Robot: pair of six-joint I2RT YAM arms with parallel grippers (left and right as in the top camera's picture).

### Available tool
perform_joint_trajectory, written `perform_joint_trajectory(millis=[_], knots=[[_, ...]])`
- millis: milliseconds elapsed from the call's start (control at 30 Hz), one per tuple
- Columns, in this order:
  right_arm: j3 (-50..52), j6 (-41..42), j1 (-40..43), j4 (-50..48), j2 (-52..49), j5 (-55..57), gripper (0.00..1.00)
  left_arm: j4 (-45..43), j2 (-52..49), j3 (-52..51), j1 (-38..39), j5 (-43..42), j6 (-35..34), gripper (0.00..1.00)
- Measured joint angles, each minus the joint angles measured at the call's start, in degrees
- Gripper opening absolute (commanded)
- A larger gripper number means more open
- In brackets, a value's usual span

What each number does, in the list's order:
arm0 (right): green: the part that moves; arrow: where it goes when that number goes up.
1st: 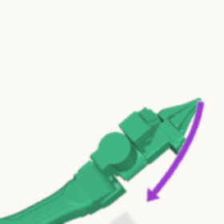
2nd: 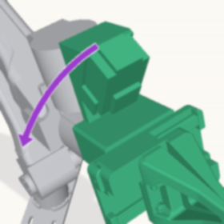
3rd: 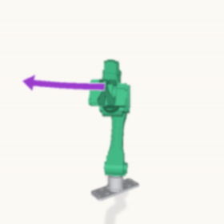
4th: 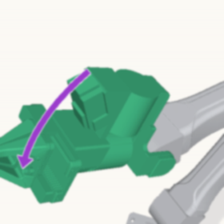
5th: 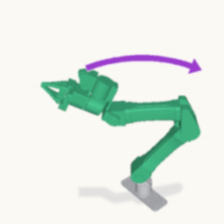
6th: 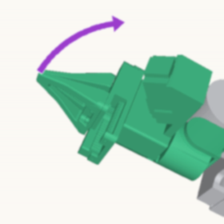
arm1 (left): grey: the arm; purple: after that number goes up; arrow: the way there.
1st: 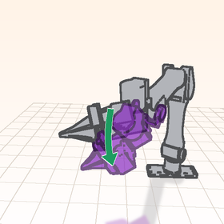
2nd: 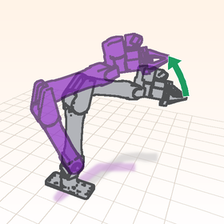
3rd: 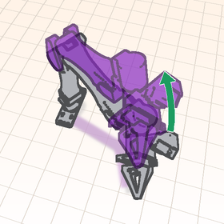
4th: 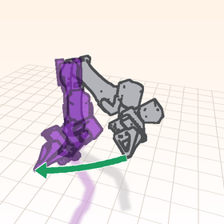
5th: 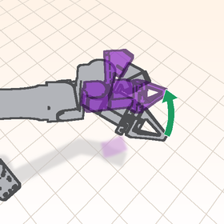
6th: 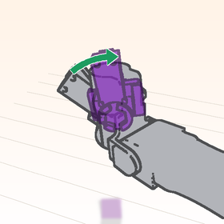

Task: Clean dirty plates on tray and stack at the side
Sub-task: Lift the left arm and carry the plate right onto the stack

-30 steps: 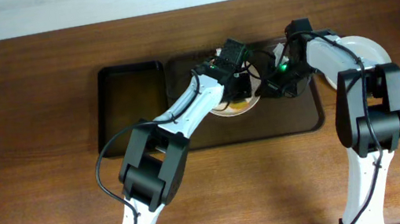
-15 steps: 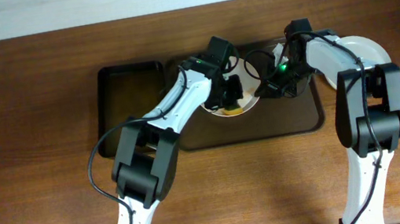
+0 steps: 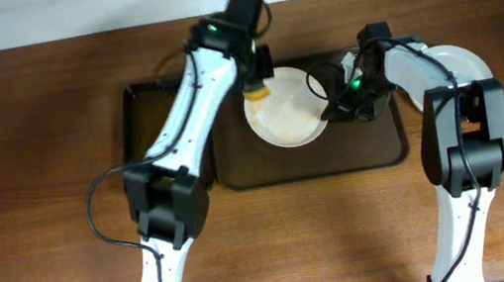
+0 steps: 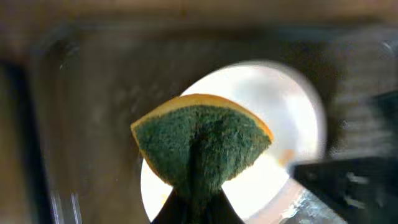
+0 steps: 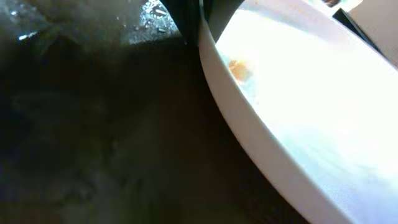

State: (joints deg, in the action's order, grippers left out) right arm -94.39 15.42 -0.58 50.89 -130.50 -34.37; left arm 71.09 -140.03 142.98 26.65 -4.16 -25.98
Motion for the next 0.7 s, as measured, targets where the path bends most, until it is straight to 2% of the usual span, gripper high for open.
perform_joint_trajectory(millis=[100, 167, 267, 333, 367, 500, 600, 700], knots=[[-0.2, -1.0, -0.5, 2.1, 2.1, 7.6, 0.04, 5.1, 1.4, 7.2, -2.7, -2.0, 1.2, 0.00], [0.0, -1.8, -0.5, 4.7, 5.3, 14.8, 0.04, 5.5, 1.7, 7.6, -5.0, -4.1, 1.3, 0.00], [0.3, -2.4, -0.6, 7.3, 14.4, 25.0, 0.04, 5.5, 1.7, 7.6, -8.9, -5.7, 1.3, 0.00], [0.3, -2.6, -2.2, 9.0, 26.8, 38.1, 0.04, 5.5, 1.7, 7.6, -10.7, -6.0, 1.3, 0.00], [0.3, -2.6, -3.4, 9.4, 29.9, 41.2, 0.04, 5.4, 1.7, 7.6, -10.8, -6.1, 1.3, 0.00], [0.2, -2.7, -16.3, 10.3, 42.5, 64.7, 0.04, 3.3, 1.6, 7.6, -10.2, -6.6, 1.3, 0.00], [0.2, -1.2, -26.3, 12.0, 43.1, 83.3, 0.04, 3.0, 1.5, 7.6, -10.2, -6.7, 1.3, 0.00], [1.1, 3.1, -32.0, 13.0, 42.3, 93.9, 0.04, 3.0, 1.5, 7.6, -10.2, -6.8, 1.3, 0.00]])
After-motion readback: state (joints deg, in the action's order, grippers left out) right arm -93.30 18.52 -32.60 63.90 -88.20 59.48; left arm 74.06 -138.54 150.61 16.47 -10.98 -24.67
